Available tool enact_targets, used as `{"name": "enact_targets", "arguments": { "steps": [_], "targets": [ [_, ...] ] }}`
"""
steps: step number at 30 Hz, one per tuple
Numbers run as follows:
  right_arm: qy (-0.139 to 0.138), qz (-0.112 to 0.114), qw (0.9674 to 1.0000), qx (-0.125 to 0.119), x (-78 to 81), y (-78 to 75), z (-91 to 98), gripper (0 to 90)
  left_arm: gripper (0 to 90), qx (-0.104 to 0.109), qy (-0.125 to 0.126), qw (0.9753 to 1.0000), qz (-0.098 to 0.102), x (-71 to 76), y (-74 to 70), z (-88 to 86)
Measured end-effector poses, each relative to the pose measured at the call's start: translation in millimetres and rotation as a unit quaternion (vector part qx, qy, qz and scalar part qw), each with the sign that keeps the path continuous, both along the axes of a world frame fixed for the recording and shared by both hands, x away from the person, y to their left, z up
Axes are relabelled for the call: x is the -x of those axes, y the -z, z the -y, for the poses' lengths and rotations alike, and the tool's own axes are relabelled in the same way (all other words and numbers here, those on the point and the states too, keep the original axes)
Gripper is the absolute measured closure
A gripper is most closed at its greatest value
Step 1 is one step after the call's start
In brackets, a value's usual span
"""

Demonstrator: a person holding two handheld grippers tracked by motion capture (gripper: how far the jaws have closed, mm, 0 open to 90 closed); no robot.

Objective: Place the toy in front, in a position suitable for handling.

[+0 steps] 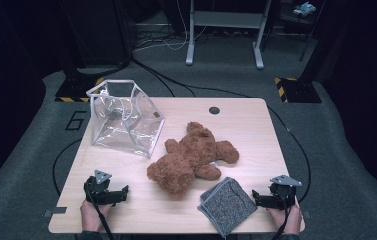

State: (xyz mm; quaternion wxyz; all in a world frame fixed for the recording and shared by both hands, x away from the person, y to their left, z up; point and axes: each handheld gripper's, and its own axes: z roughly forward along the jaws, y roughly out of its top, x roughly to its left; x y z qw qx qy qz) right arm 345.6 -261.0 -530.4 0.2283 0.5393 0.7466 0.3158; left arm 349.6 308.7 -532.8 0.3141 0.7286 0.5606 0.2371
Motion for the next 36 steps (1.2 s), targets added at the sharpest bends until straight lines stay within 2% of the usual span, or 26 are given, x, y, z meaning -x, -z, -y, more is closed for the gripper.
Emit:
{"name": "enact_targets", "arguments": {
  "steps": [2, 12, 15, 17, 18, 19, 24, 25, 27, 30, 33, 34, 36],
  "targets": [
    [-0.001, 0.001, 1.0, 0.001, 0.1, 0.1, -0.1, 0.0, 0.0, -0.005, 0.005, 1.0, -0.004, 0.2, -0.6, -0.9],
    [0.005, 0.01, 0.9999, 0.012, 3.9, -0.5, -1.7, 0.3, 0.1, -0.004, 0.001, 1.0, -0.001, 0.6, -0.2, -0.1],
    [-0.004, -0.008, 1.0, 0.002, 2.2, -1.6, -0.2, 0.9, 0.3, -0.006, 0.001, 1.0, -0.001, 0.9, -0.4, -0.3],
    [-0.007, -0.012, 0.9999, 0.001, 0.4, -2.1, -0.5, 0.0, 0.3, -0.006, 0.001, 1.0, -0.001, 0.9, -0.4, -0.3],
    [-0.018, -0.012, 0.9997, 0.007, -1.0, -2.0, 0.5, 0.0, 0.3, -0.005, 0.001, 1.0, -0.001, 0.9, -0.4, -0.3],
    [-0.014, -0.014, 0.9998, 0.002, -1.0, -2.3, -1.3, 0.0, 0.3, -0.007, 0.002, 1.0, -0.001, 0.9, -0.5, -0.4],
    [-0.027, -0.028, 0.9992, -0.006, 0.3, -5.4, 0.1, 0.0, 0.3, -0.005, 0.001, 1.0, -0.001, 0.9, -0.3, -0.1],
    [-0.027, -0.035, 0.999, -0.007, 1.9, -7.2, -0.4, 0.0, 0.3, -0.005, 0.0, 1.0, -0.001, 0.9, -0.3, 0.0],
    [-0.036, -0.033, 0.9988, -0.006, 4.6, -12.1, -1.3, 0.0, 0.3, -0.007, 0.001, 1.0, -0.001, 0.8, -0.4, -0.3],
    [-0.043, -0.024, 0.9987, -0.013, 9.8, -24.3, -7.8, 0.0, 0.3, -0.005, 0.0, 1.0, -0.001, 0.9, -0.3, 0.1],
    [-0.062, -0.015, 0.9978, -0.017, 14.9, -37.5, -19.3, 0.0, 0.3, -0.004, 0.0, 1.0, -0.002, 0.9, -0.4, 0.1],
    [-0.062, -0.015, 0.9978, -0.017, 14.9, -37.5, -19.3, 0.0, 0.3, -0.004, 0.0, 1.0, -0.002, 0.9, -0.4, 0.1],
    [-0.084, -0.018, 0.9962, -0.013, 19.1, -44.2, -33.1, 0.0, 0.3, -0.006, 0.001, 1.0, -0.001, 0.9, -0.4, -0.1]
  ]
}}
